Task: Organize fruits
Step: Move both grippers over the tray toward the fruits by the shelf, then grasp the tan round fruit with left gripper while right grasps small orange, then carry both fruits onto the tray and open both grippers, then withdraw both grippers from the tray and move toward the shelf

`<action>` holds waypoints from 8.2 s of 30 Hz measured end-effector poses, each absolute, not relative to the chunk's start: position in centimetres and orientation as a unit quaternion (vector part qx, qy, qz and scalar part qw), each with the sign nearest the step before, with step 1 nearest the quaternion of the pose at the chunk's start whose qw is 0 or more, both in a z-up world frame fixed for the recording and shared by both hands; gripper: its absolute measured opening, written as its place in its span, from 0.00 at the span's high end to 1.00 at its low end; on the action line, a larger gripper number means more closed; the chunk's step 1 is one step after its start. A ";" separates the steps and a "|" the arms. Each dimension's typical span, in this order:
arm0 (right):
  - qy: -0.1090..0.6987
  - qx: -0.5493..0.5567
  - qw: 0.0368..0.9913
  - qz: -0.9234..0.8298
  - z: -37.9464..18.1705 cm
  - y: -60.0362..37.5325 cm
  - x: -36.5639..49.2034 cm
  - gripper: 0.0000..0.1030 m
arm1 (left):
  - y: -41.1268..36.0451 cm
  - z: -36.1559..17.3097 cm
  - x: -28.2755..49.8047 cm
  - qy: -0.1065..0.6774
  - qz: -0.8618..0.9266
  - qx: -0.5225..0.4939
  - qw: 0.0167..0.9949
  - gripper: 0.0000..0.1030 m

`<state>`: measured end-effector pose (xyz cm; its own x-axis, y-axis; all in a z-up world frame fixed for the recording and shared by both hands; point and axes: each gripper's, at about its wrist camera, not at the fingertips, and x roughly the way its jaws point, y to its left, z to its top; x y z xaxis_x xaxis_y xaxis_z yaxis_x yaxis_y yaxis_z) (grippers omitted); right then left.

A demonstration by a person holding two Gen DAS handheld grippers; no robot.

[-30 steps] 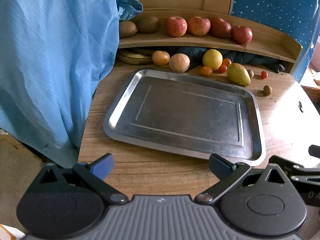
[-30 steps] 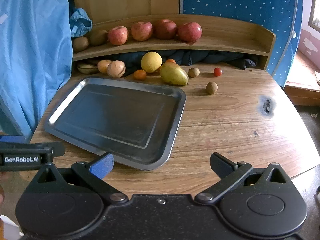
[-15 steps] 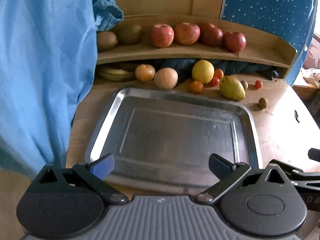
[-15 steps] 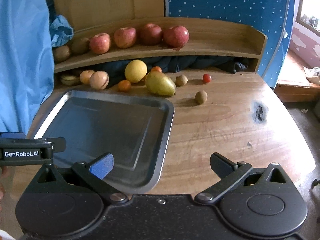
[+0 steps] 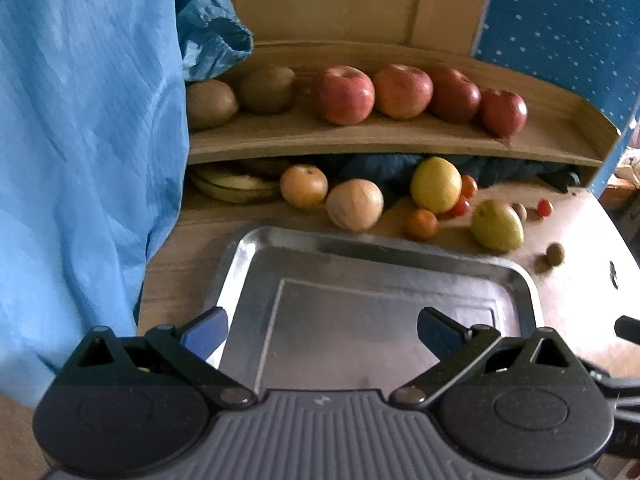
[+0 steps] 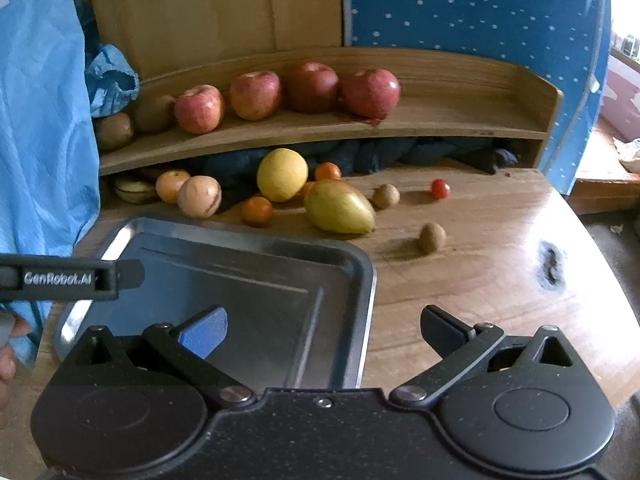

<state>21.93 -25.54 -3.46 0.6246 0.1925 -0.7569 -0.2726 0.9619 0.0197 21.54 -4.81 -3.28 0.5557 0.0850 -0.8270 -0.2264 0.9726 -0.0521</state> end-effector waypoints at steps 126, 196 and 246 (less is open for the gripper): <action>0.411 -0.096 0.879 0.222 -6.3 -15.1 25.5 0.66 | 0.8 -5.5 26.2 0.483 -0.026 -0.193 0.854 0.48; 0.501 -0.135 0.813 0.263 -8.2 -17.0 18.3 0.12 | -0.3 -5.4 14.8 0.545 0.034 -0.094 0.832 0.05; 0.421 -0.132 0.883 0.161 -7.5 -17.0 24.9 0.01 | 0.9 -6.3 28.3 0.537 0.036 -0.092 0.838 0.01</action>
